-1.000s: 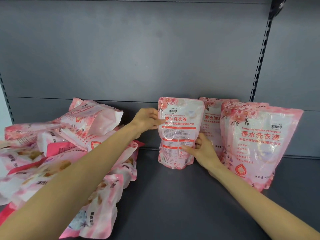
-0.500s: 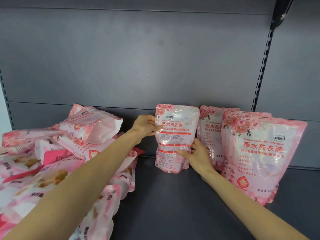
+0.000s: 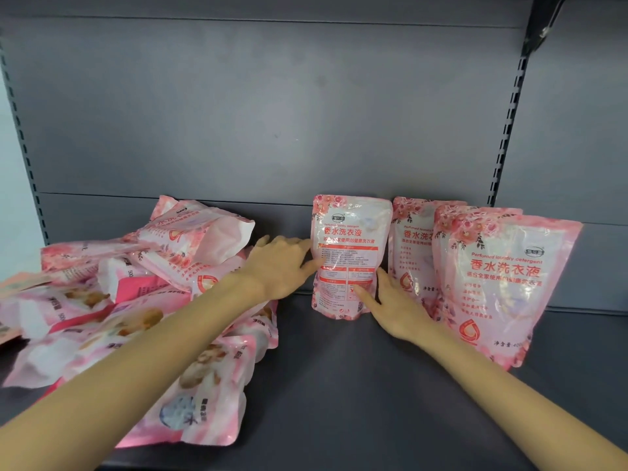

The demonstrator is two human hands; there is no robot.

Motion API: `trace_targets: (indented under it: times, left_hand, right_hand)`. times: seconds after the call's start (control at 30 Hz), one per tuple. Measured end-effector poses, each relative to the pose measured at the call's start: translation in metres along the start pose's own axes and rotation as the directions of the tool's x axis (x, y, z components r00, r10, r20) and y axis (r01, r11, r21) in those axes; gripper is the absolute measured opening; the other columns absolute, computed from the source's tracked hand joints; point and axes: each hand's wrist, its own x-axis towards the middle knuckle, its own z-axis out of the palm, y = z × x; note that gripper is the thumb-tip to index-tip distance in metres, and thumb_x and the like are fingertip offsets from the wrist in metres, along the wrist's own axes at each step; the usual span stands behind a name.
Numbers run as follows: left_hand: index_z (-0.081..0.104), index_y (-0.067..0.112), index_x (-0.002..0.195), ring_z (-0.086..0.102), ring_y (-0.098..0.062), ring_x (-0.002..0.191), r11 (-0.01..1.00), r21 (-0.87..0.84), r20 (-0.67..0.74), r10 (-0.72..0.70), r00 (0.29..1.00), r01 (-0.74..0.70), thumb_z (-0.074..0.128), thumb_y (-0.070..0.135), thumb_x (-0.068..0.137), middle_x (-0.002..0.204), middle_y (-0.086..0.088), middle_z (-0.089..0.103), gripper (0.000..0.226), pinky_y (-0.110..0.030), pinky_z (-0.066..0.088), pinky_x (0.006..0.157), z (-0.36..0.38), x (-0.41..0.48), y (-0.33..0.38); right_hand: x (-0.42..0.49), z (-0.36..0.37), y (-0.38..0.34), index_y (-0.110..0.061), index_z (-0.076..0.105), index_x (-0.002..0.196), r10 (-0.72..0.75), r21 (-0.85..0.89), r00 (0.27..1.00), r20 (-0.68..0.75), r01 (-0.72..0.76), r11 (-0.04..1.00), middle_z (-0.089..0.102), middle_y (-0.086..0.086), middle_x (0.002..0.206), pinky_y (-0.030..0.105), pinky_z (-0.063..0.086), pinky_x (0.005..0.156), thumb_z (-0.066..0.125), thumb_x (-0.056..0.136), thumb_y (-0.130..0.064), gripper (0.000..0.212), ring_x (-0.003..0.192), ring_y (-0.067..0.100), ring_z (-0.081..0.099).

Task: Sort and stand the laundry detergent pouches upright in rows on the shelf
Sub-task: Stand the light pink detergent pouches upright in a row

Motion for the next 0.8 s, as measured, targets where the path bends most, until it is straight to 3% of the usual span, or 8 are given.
trace_targets:
  times: [0.13,0.33,0.5,0.8]
  left_hand:
    - [0.026,0.021,0.145,0.024,-0.018,0.139,0.991,0.134,-0.057,-0.007,0.998,0.014,0.022,0.051,0.097,0.151,0.003,0.03,0.057,-0.043,0.011,0.115,-0.004,-0.03,-0.009]
    - [0.03,0.025,0.144,0.023,-0.019,0.14,0.988,0.147,-0.172,-0.03,0.985,0.056,-0.004,0.064,0.075,0.152,0.004,0.028,0.086,-0.045,0.01,0.115,-0.006,-0.068,-0.032]
    - [0.041,0.023,0.139,0.033,-0.023,0.135,0.99,0.116,-0.258,-0.046,0.965,0.078,0.001,0.064,0.076,0.146,-0.001,0.04,0.086,-0.046,0.018,0.112,-0.011,-0.094,-0.043]
    - [0.04,0.021,0.14,0.037,-0.024,0.133,0.978,0.124,-0.331,-0.12,0.936,0.169,0.005,0.065,0.08,0.143,-0.002,0.044,0.082,-0.046,0.023,0.11,-0.038,-0.125,-0.068]
  right_hand:
    - [-0.023,-0.007,-0.009,-0.026,0.006,0.149,0.021,-0.175,0.997,-0.074,-0.034,0.984,0.015,-0.004,0.157,0.05,0.025,0.113,0.025,0.091,-0.064,0.072,0.144,0.02,0.016]
    - [-0.064,-0.028,-0.03,-0.028,0.002,0.149,-0.013,-0.436,0.995,-0.104,-0.034,0.899,0.002,-0.002,0.159,0.047,0.008,0.116,0.02,0.093,-0.062,0.068,0.146,0.022,0.003]
    - [-0.082,-0.042,-0.044,-0.03,0.003,0.149,-0.035,-0.464,0.996,-0.084,-0.008,0.886,0.001,-0.004,0.159,0.046,0.006,0.118,0.019,0.092,-0.063,0.068,0.146,0.019,0.001]
    - [-0.064,-0.061,-0.071,-0.027,0.011,0.149,-0.135,-0.467,0.987,-0.091,0.077,0.881,0.002,-0.004,0.159,0.049,0.014,0.117,0.018,0.091,-0.064,0.069,0.146,0.02,0.002]
